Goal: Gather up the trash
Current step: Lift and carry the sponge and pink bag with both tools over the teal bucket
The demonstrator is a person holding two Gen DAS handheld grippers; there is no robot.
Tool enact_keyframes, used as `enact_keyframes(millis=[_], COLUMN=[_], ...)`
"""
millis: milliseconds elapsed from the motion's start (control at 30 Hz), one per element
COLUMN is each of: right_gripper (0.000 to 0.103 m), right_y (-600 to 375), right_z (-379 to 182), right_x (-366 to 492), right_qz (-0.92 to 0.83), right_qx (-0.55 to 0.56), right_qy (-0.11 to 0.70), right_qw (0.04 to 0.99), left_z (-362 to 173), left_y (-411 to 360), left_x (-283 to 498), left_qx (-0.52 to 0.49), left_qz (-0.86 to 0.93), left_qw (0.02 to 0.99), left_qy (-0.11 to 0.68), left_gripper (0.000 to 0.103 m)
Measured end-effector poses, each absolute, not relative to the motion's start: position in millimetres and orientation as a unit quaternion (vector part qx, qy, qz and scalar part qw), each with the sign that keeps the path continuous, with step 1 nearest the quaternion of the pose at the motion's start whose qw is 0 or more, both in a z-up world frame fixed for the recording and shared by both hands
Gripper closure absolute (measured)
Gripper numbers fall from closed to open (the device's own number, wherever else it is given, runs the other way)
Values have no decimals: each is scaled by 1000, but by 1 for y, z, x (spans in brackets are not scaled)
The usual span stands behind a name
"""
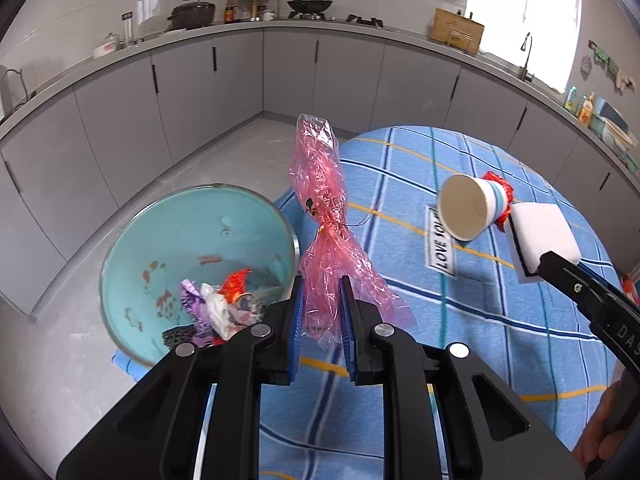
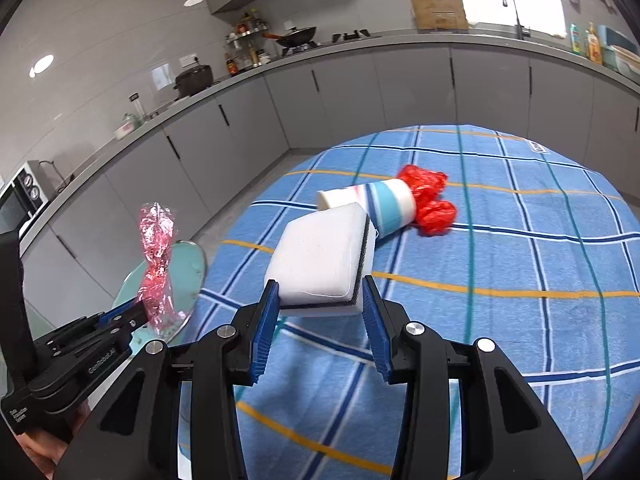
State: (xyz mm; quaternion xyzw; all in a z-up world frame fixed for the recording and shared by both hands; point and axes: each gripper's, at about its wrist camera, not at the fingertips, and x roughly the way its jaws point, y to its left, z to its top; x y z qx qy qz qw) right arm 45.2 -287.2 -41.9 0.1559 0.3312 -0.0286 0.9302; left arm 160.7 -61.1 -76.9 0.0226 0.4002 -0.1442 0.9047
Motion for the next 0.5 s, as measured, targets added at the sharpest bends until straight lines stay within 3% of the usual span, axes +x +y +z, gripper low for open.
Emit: enact_keyframes(millis=[500], right_gripper=[61], right_y=[-242], right_z=[-34], right_x=[59], right_qz=[17], right_qx=[135], right_qy=[330], right_qw=[934], left_z=[-75], left_y=[-24], left_x=[161], left_qx=[8], left_qz=[-117], left_qw=[910], left_qy=[398], left_gripper=[86])
